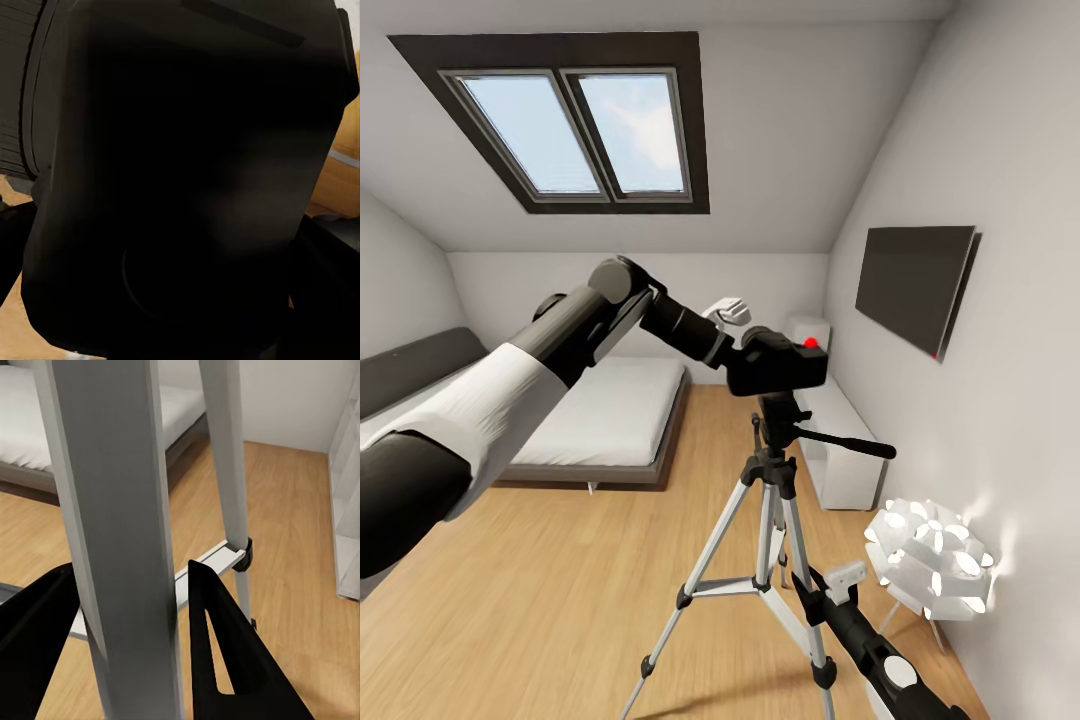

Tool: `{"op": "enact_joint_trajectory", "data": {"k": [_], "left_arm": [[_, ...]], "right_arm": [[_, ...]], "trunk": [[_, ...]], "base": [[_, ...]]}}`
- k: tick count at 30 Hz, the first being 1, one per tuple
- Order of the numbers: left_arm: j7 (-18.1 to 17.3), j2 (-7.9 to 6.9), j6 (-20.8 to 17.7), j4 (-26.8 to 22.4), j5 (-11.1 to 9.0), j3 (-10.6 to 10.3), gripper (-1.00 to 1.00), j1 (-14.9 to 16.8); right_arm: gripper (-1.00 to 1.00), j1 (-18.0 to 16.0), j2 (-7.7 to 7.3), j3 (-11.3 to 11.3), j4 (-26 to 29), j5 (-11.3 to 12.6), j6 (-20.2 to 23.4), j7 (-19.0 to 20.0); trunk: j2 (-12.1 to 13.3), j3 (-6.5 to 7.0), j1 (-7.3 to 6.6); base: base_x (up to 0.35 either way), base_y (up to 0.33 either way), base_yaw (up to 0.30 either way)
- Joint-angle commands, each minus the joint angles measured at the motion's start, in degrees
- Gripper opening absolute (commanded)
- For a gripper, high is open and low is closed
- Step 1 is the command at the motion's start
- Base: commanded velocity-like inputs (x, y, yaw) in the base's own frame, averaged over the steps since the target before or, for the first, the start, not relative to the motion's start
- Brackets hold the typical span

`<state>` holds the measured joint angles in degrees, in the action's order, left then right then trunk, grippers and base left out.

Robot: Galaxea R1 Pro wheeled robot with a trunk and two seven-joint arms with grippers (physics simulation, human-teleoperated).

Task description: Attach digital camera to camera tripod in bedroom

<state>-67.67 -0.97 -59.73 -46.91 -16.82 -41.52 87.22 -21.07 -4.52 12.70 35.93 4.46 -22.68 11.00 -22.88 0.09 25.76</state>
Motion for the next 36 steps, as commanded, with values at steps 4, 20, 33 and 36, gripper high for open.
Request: {"op": "enact_joint_trajectory", "data": {"k": [4,20,33,36], "left_arm": [[0.0,0.28,-0.3,0.2,-0.1,-0.1,-1.00,0.2],[4.2,1.51,-0.3,0.7,-0.1,0.0,-1.00,0.4],[6.2,1.71,-0.3,0.9,-0.1,0.4,-1.00,0.5],[6.2,1.74,-0.3,0.9,-0.1,0.5,-1.00,0.5]], "right_arm": [[-1.00,0.0,-0.05,0.3,-0.1,0.4,-0.2,0.2],[-1.00,0.0,-0.05,0.3,-0.1,0.4,-0.2,0.2],[-1.00,0.0,-0.05,0.3,-0.1,0.4,-0.2,0.2],[-1.00,0.0,-0.05,0.3,-0.1,0.4,-0.2,0.2]], "trunk": [[0.0,-0.03,0.02],[0.0,-0.03,0.02],[0.0,-0.03,0.02],[0.0,-0.03,0.02]], "base": [[0.000,0.000,0.000],[0.000,0.000,0.000],[0.000,0.000,0.000],[0.000,0.000,0.000]]}}
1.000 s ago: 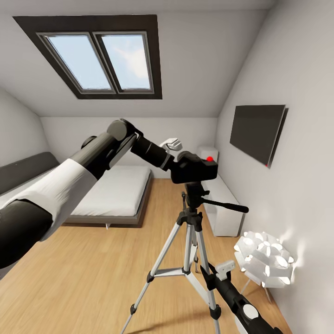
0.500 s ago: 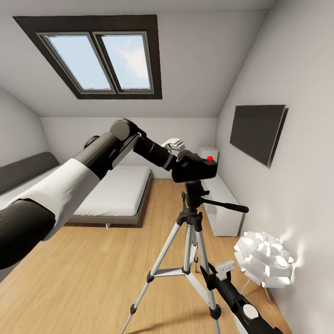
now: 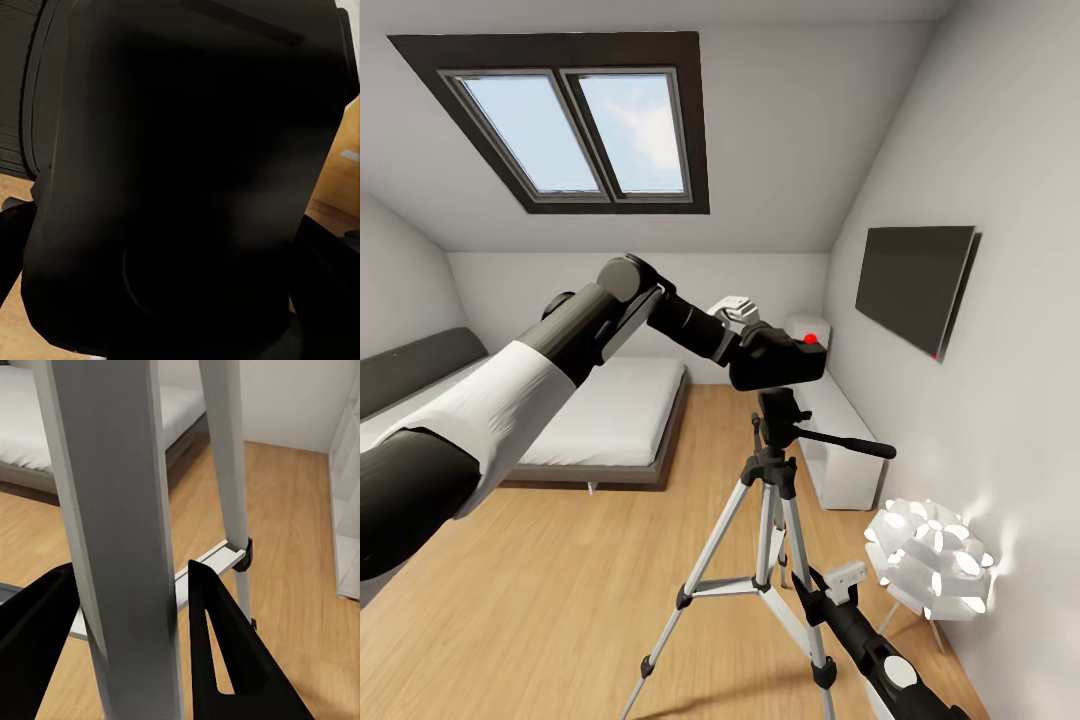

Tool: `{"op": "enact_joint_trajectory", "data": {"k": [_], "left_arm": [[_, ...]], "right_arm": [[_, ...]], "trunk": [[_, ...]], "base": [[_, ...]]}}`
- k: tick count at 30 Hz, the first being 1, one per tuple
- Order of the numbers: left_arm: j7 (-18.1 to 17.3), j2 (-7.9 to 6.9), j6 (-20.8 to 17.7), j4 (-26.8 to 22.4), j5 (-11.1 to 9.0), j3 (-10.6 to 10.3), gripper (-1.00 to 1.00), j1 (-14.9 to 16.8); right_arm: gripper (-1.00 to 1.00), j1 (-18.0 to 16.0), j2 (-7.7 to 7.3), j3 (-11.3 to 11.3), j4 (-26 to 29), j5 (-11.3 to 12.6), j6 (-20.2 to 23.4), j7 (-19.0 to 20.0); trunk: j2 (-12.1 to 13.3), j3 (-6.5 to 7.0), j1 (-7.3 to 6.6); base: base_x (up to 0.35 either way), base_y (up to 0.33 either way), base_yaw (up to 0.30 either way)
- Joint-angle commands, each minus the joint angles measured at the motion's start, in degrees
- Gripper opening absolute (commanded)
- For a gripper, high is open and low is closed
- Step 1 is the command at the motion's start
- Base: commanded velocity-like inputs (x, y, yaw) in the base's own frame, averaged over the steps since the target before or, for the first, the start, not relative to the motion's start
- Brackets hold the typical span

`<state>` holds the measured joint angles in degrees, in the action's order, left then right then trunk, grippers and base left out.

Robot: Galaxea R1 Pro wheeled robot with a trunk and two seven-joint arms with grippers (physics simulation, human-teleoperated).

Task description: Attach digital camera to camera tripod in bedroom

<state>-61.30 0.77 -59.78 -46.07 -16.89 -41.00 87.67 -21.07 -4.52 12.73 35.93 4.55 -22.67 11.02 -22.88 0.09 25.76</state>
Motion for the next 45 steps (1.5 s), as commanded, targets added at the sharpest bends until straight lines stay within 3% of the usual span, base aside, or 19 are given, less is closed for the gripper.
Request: {"op": "enact_joint_trajectory", "data": {"k": [1,25,45], "left_arm": [[-0.2,0.02,-0.2,0.0,-0.1,-0.1,-1.00,0.0],[-0.1,1.12,-0.2,0.1,-0.1,0.0,-1.00,-0.1],[-0.1,1.13,-0.2,0.2,-0.1,0.0,-1.00,-0.4]], "right_arm": [[-1.00,0.0,-0.05,0.3,-0.1,0.3,-0.2,0.2],[-1.00,0.0,-0.05,0.4,-0.1,0.2,-0.3,0.2],[-1.00,0.0,-0.05,0.5,-0.1,0.2,-0.3,0.3]], "trunk": [[0.0,-0.03,0.02],[0.0,-0.03,0.02],[0.0,-0.03,0.02]], "base": [[0.000,0.000,0.000],[0.000,0.000,0.000],[0.000,0.000,0.000]]}}
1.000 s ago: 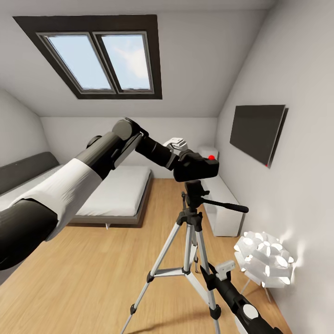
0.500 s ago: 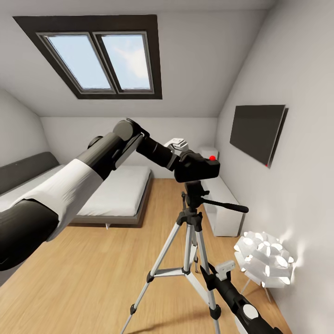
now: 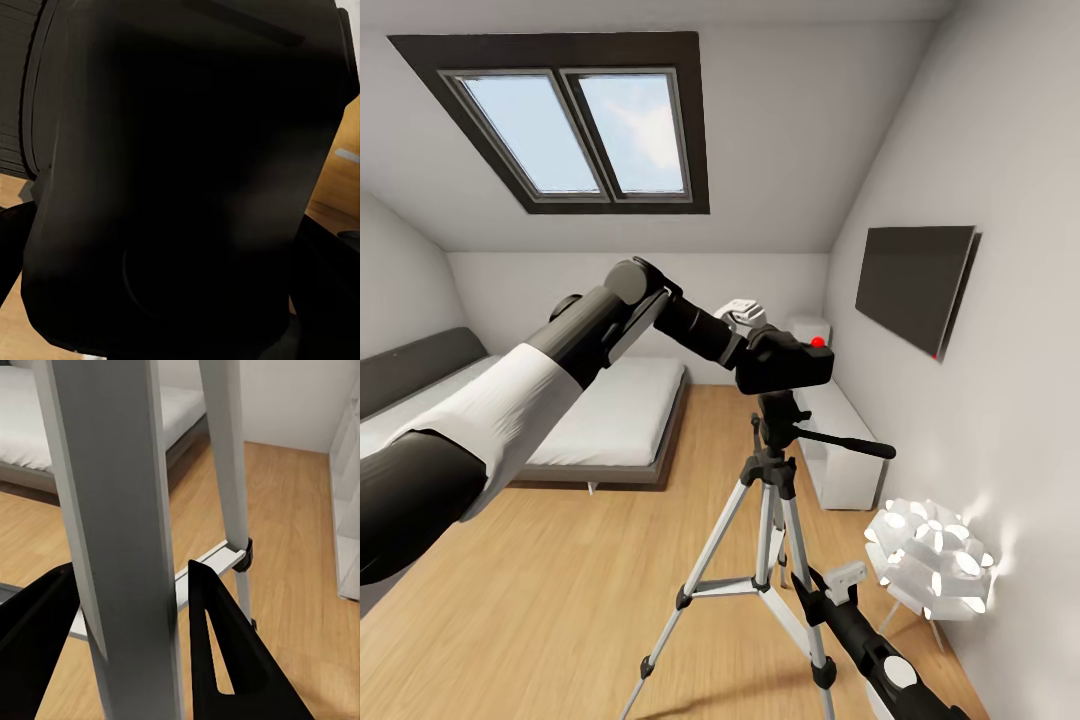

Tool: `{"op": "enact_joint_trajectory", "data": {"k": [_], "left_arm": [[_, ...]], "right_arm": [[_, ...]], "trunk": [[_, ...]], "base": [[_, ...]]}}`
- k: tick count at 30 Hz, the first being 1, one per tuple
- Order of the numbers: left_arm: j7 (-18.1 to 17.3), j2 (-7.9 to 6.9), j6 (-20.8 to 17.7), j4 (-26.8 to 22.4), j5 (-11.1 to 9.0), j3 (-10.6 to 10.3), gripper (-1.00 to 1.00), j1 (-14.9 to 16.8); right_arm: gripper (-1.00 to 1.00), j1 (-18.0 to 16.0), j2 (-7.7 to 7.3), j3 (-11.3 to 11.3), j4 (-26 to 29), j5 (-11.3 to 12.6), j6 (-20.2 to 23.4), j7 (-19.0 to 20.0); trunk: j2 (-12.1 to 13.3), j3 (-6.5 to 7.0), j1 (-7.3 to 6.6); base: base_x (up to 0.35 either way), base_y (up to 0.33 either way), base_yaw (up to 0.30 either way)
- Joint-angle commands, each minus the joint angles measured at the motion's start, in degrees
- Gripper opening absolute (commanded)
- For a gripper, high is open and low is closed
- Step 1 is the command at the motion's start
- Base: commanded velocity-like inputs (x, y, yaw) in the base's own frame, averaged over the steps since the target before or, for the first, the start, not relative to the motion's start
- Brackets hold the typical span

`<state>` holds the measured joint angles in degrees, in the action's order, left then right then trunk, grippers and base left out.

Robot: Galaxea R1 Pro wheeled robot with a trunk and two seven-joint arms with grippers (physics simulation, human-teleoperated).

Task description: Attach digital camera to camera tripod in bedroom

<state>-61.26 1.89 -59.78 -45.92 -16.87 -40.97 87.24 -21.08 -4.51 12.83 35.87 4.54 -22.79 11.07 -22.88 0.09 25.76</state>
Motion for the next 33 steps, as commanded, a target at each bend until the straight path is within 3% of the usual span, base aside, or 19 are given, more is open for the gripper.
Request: {"op": "enact_joint_trajectory", "data": {"k": [1,33], "left_arm": [[-0.2,-0.02,-0.2,0.1,-0.1,0.0,-1.00,0.0],[-0.2,-0.04,-0.2,0.1,-0.1,-0.1,-1.00,-0.1]], "right_arm": [[-1.00,0.0,-0.06,0.4,0.0,0.2,-0.2,0.2],[-1.00,0.0,-0.06,0.4,0.0,0.2,-0.3,0.2]], "trunk": [[0.0,-0.03,0.02],[0.0,-0.03,0.02]], "base": [[0.000,0.000,0.000],[0.000,0.000,0.000]]}}
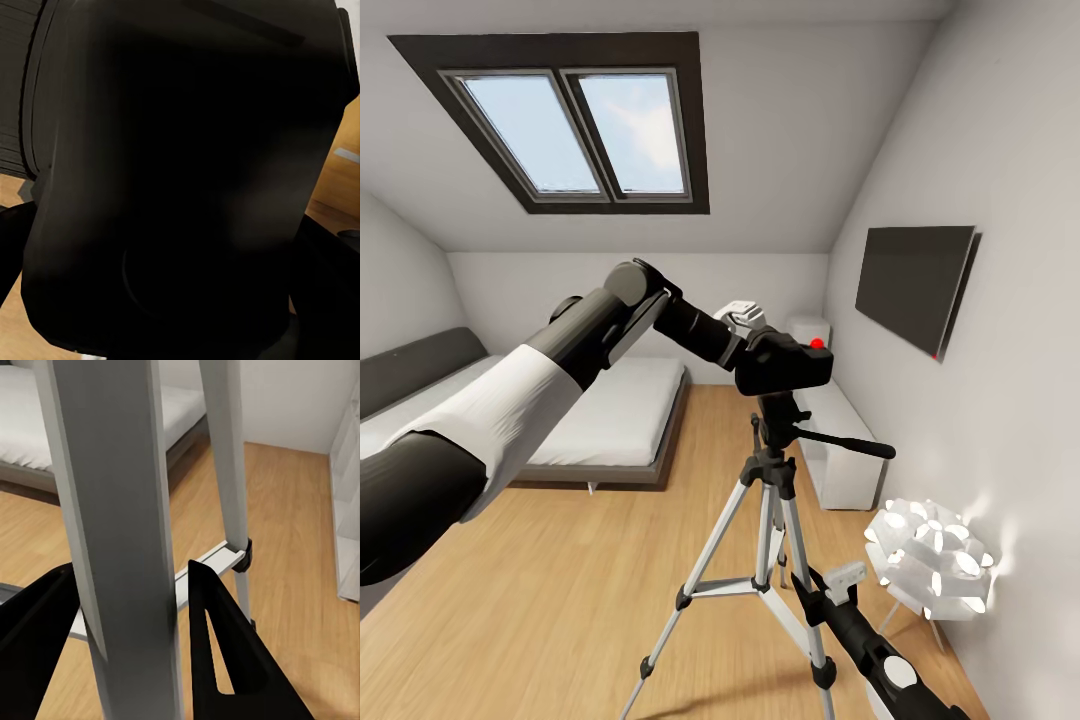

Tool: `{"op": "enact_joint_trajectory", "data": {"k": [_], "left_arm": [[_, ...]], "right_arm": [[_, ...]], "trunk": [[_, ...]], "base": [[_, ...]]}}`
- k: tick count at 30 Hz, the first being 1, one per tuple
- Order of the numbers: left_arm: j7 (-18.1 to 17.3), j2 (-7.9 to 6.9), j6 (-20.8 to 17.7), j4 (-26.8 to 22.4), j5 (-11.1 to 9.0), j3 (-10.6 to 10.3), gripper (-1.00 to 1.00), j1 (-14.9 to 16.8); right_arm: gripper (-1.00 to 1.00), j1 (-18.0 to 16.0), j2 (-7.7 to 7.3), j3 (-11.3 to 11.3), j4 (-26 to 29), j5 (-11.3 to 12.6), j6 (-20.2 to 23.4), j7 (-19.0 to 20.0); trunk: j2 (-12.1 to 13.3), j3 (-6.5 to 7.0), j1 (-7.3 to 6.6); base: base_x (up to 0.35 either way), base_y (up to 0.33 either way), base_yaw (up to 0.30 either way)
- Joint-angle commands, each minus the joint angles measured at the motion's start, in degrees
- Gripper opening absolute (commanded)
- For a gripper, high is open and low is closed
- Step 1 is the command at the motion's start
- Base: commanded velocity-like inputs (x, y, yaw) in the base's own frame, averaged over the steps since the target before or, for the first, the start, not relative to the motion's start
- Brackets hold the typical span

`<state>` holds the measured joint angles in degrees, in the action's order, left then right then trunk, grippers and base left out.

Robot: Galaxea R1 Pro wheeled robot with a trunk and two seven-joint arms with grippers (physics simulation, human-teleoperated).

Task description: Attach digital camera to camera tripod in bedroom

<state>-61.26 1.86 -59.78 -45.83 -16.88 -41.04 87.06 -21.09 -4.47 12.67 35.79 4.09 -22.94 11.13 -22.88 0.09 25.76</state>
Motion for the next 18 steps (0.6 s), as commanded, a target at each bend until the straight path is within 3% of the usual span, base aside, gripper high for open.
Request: {"op": "enact_joint_trajectory", "data": {"k": [1,13,14,18], "left_arm": [[-0.2,0.00,-0.2,0.0,-0.1,-0.1,-1.00,0.0],[-0.2,0.03,-0.2,0.0,-0.1,-0.1,-1.00,0.0],[-0.2,0.06,-0.2,0.0,-0.1,-0.1,1.00,0.0],[-0.2,0.08,-0.2,0.0,-0.1,-0.1,1.00,0.0]], "right_arm": [[-1.00,0.0,-0.10,0.6,0.1,0.7,-0.2,0.1],[-1.00,0.0,-0.10,0.6,0.1,0.7,-0.2,0.2],[-1.00,0.0,-0.10,0.6,0.1,0.7,-0.2,0.2],[-1.00,0.0,-0.10,0.7,0.1,0.7,-0.3,0.2]], "trunk": [[0.0,-0.03,0.03],[0.0,-0.03,0.03],[0.0,-0.03,0.03],[0.0,-0.03,0.03]], "base": [[0.000,0.000,0.000],[0.000,0.000,0.000],[0.000,0.000,0.000],[0.000,0.000,0.000]]}}
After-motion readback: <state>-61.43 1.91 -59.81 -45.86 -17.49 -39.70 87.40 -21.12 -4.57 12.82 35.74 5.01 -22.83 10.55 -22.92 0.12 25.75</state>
